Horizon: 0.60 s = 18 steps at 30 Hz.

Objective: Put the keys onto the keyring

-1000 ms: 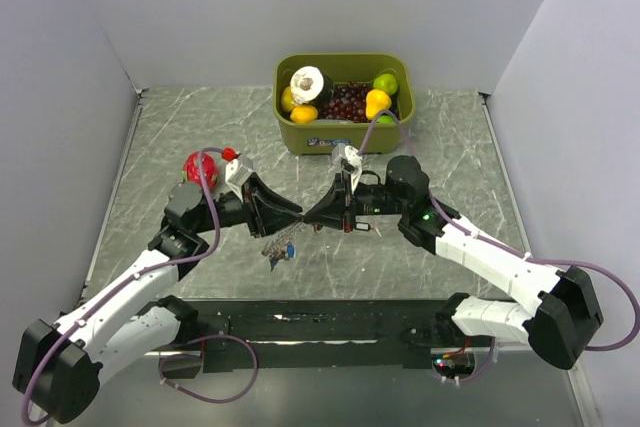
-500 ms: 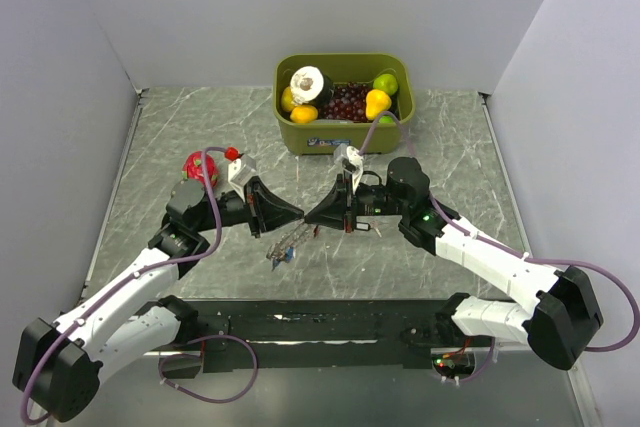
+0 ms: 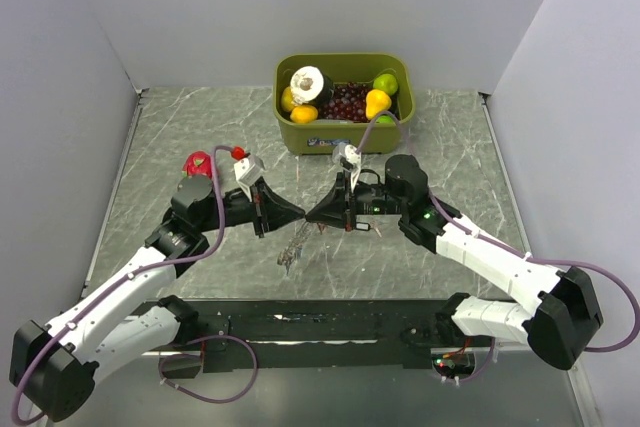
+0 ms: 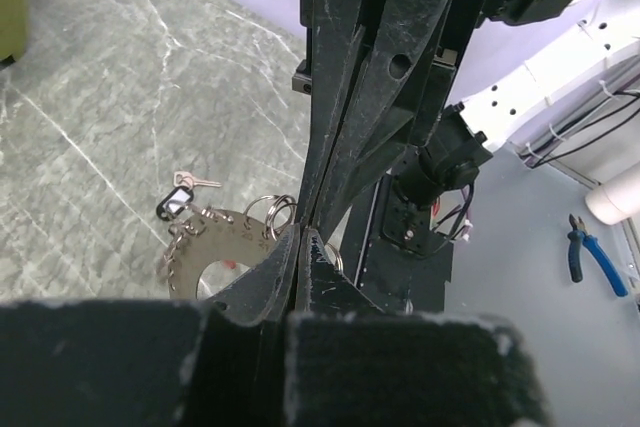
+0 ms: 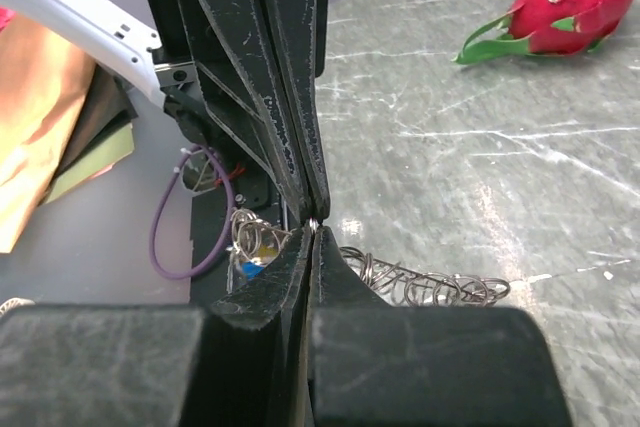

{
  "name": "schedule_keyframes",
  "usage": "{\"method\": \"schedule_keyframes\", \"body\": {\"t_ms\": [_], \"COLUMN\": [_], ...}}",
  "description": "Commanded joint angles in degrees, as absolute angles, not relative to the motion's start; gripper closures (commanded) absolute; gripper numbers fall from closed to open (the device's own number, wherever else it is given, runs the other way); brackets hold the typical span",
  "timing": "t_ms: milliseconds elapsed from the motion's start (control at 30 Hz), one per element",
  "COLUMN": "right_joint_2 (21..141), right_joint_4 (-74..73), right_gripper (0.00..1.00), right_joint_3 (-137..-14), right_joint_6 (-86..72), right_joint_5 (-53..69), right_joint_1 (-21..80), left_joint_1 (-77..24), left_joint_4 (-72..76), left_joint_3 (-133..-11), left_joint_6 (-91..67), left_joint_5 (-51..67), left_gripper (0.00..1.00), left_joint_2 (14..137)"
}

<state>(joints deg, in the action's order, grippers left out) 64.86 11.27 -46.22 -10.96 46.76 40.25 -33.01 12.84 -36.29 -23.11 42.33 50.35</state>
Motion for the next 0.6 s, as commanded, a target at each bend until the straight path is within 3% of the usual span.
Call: {"method": "schedule_keyframes", "body": {"t_ms": [0,67,100,200,367,567], "right_joint_2": [64.77,64.43,63.99,62.06,58.63,58.53], "right_joint_4": [11.86,14.65,16.24,25.29,37.96,45.78], "right_gripper": [1.0,1.0,1.0,1.0,1.0,1.0], "right_joint_3": [-50.01,-48.53,-47.73,-43.17,-36.92,-36.47], "right_joint_6": [-9.84,-10.98,-12.99,-18.17,-23.2,-26.62], "right_joint_5": [45.18,45.0,45.17,47.37,51.67,59.23], "right_joint_1": [40.34,39.64,39.2,36.83,33.93,33.22], "left_joint_1": [-33.4,-33.4,-33.31,-33.31,-32.43,-31.29], "left_joint_4": [12.22,12.13,12.3,14.93,20.81,27.42], "left_joint_3": [-39.37,-39.46,-39.2,-37.71,-35.16,-33.4], "left_joint_6": [-21.53,-21.88,-22.15,-24.16,-26.45,-27.69], "left_joint_5": [39.56,38.33,37.8,36.04,38.49,44.29], "left_gripper": [0.92,0.74,0.54,0.31,0.28,0.41], "left_joint_2": [49.48,49.22,48.7,47.29,47.37,49.65]}}
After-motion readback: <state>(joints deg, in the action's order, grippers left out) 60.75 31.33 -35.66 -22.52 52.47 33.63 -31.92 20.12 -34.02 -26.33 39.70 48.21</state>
